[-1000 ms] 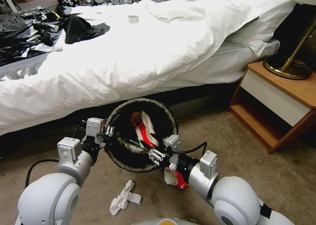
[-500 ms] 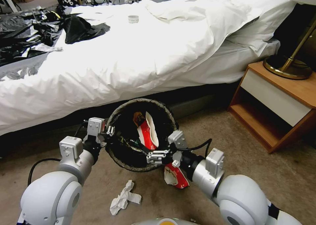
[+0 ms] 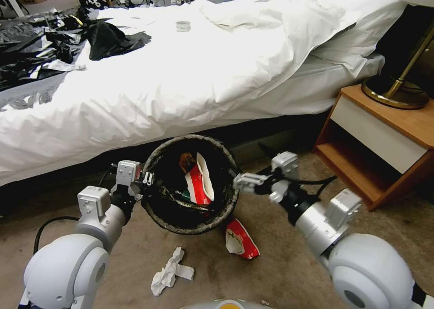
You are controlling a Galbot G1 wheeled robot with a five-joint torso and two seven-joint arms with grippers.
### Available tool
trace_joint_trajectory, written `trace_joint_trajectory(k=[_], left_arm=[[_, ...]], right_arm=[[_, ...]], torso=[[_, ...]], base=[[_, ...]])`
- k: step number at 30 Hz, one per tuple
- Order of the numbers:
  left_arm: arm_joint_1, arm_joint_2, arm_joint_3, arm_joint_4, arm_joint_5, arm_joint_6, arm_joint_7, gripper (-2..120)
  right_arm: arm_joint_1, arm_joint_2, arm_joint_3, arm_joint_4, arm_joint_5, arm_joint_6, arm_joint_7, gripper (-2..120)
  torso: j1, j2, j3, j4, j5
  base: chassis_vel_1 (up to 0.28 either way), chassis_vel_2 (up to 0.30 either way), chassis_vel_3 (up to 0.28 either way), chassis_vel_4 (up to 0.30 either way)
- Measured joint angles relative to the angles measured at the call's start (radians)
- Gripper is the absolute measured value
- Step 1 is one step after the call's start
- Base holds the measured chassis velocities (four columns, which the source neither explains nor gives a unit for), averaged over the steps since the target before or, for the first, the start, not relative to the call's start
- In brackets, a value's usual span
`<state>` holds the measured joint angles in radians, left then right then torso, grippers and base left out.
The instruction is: Pick up the trash bin, then pick up the garbage from the floor and place it into the trash bin.
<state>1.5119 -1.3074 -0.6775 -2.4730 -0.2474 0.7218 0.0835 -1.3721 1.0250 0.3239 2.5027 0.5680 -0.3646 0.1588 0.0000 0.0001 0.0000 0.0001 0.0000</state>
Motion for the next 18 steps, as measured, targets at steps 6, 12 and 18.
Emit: trace_joint_trajectory(k=[6,12,18], left_arm=[[0.002,0.004,-0.008,-0.003,-0.01,-0.004,0.0,1],[0.011,-0.002,-0.016,-0.01,-0.011,-0.005,0.001,1],[0.019,-0.012,-0.025,-0.022,-0.011,-0.005,0.0,1]], right_arm=[[-0.083,0.098,0.143,0.0,-0.106,0.096,-0.046,100],[-0.173,0.118,0.231,-0.023,-0.124,0.156,-0.083,100],[-0.208,0.132,0.246,-0.045,-0.135,0.188,-0.093,100]], torso=[[0.0,0.0,0.0,-0.0002,0.0001],[0.0,0.0,0.0,-0.0002,-0.0001],[0.0,0.0,0.0,-0.0001,-0.0001]], base=[[0.0,0.0,0.0,0.0],[0.0,0.0,0.0,0.0],[0.0,0.0,0.0,0.0]])
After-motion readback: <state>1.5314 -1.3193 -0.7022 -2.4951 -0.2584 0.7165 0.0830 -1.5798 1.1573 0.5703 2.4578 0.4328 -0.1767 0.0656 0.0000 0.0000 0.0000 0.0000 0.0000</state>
